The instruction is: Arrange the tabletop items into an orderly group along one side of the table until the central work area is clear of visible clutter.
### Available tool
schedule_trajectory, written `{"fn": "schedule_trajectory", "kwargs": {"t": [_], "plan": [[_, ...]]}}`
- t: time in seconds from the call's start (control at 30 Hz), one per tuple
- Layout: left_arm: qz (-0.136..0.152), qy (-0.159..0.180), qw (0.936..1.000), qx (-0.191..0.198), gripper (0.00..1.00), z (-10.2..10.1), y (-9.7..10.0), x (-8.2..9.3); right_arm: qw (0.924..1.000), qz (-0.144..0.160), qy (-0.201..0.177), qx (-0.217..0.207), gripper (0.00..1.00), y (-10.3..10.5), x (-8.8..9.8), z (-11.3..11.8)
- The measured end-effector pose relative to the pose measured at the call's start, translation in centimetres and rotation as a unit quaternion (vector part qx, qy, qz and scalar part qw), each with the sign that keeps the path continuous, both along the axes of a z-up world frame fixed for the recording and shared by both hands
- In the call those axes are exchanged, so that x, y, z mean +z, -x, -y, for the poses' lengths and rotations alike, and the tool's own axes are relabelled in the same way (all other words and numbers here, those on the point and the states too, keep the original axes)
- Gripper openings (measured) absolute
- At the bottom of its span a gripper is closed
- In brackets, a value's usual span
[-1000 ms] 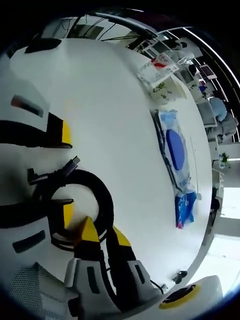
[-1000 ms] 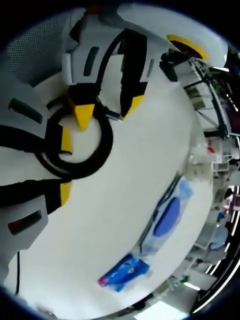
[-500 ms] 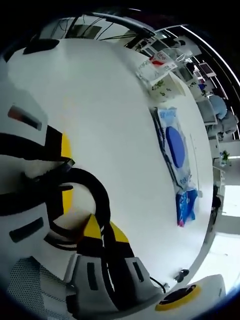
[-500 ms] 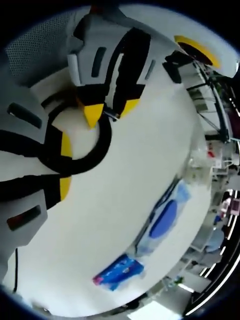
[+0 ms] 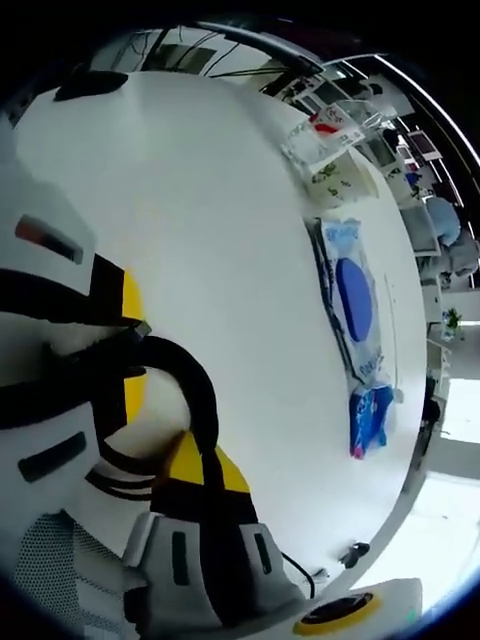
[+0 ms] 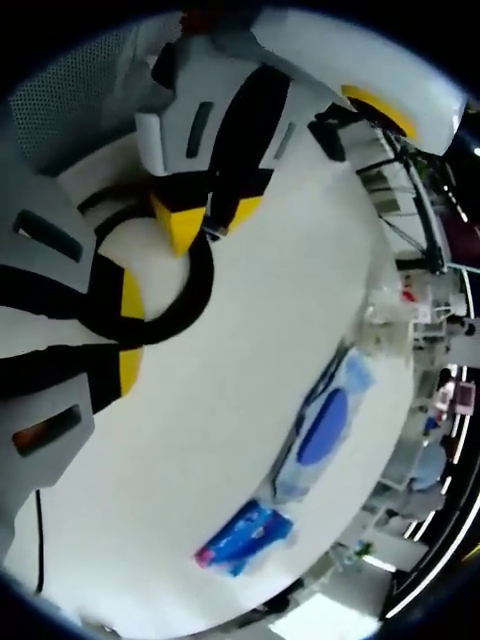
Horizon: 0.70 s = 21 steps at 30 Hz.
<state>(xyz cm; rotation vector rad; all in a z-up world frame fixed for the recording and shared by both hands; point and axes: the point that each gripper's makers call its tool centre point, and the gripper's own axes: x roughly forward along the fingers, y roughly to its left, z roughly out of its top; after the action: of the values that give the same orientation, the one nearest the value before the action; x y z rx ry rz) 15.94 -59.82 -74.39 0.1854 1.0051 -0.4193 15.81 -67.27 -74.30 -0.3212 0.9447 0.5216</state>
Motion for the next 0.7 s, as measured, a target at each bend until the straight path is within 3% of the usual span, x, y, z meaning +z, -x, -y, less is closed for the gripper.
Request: {"fn": "schedule_trajectory", "kwargs": {"t": [0.3, 0.7], "plan": [[-0.016, 0.026, 0.9995, 0.012, 0.12, 0.2, 0.4, 0.1, 0.9999, -0.008, -0.011, -0.007, 0.03, 0.5, 0.2, 0.1], [-0.007, 0.032, 0.9994, -0.008, 0.11, 0.9, 0.6, 1.0, 0.9986, 0.000, -0.038, -0.036, 0.02, 0.6, 1.3, 0.8]]}}
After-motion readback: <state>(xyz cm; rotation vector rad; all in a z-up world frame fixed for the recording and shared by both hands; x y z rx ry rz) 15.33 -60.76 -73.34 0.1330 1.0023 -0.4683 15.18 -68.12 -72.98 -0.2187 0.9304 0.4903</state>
